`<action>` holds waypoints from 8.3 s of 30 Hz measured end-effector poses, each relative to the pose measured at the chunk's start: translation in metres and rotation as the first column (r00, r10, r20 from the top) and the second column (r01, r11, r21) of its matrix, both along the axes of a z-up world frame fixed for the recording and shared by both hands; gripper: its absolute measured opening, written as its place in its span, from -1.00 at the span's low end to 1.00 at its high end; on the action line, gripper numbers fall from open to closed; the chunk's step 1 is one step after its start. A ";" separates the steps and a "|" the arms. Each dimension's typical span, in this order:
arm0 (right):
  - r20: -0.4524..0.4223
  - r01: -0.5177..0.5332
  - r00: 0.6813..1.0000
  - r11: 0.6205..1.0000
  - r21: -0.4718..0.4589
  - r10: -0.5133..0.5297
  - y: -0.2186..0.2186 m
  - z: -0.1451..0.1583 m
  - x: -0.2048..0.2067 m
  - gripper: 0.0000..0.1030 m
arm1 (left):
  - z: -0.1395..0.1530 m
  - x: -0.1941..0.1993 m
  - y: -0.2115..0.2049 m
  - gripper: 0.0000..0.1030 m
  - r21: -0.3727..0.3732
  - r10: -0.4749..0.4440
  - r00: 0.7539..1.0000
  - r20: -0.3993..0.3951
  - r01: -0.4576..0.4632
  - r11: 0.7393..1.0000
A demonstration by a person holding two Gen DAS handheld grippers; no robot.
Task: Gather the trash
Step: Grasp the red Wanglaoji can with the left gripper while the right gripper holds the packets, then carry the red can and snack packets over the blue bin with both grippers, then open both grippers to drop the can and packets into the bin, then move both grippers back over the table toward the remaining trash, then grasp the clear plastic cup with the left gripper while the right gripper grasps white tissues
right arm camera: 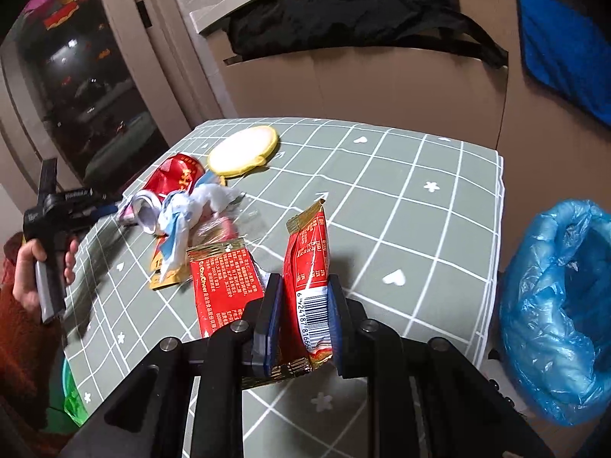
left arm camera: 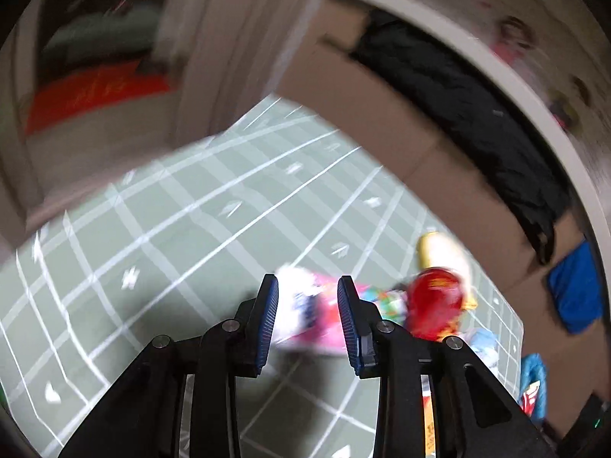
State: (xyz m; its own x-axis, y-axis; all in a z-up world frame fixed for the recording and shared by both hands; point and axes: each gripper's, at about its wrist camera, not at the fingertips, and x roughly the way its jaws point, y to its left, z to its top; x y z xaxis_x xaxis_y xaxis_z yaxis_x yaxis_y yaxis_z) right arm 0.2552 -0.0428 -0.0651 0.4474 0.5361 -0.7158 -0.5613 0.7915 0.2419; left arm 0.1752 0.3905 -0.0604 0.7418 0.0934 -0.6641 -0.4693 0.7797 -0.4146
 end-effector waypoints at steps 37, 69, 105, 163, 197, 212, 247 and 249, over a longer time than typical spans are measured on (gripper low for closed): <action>-0.028 -0.001 1.000 0.996 0.092 0.004 -0.004 -0.002 -0.026 -0.54 | 0.004 0.074 -0.142 -0.26 0.259 -0.306 0.934 -0.187 0.347 0.901; 0.193 0.074 0.976 0.988 0.133 -0.100 -0.029 0.072 -0.018 -0.54 | 0.085 -0.001 -0.191 -0.30 0.351 -0.373 0.928 0.017 0.344 0.871; 0.216 0.521 0.807 0.835 0.177 -0.549 -0.296 0.057 0.035 -0.54 | 0.070 0.147 -0.493 -0.32 0.333 -0.739 0.673 -0.033 0.704 0.627; 0.195 0.184 0.960 0.978 0.096 -0.200 -0.093 0.073 0.007 -0.09 | 0.065 0.026 -0.175 -0.30 0.153 -0.316 0.948 0.038 0.307 0.939; 0.046 -0.107 0.993 0.994 -0.008 0.107 0.057 0.012 -0.013 -0.36 | 0.012 -0.015 -0.114 -0.30 0.089 -0.385 0.922 -0.039 0.387 0.918; 0.009 0.160 0.987 0.983 0.085 -0.161 -0.055 0.013 -0.004 -0.36 | 0.001 0.054 -0.231 -0.30 0.177 -0.640 0.735 -0.223 0.676 0.715; -0.073 0.162 0.985 0.982 0.099 -0.155 -0.057 -0.022 -0.008 -0.30 | -0.023 0.074 -0.216 0.23 0.126 -0.567 0.785 -0.249 0.607 0.785; -0.069 0.158 0.986 0.983 0.093 -0.152 -0.056 -0.023 -0.009 -0.30 | -0.024 0.077 -0.214 0.26 0.109 -0.566 0.786 -0.247 0.603 0.790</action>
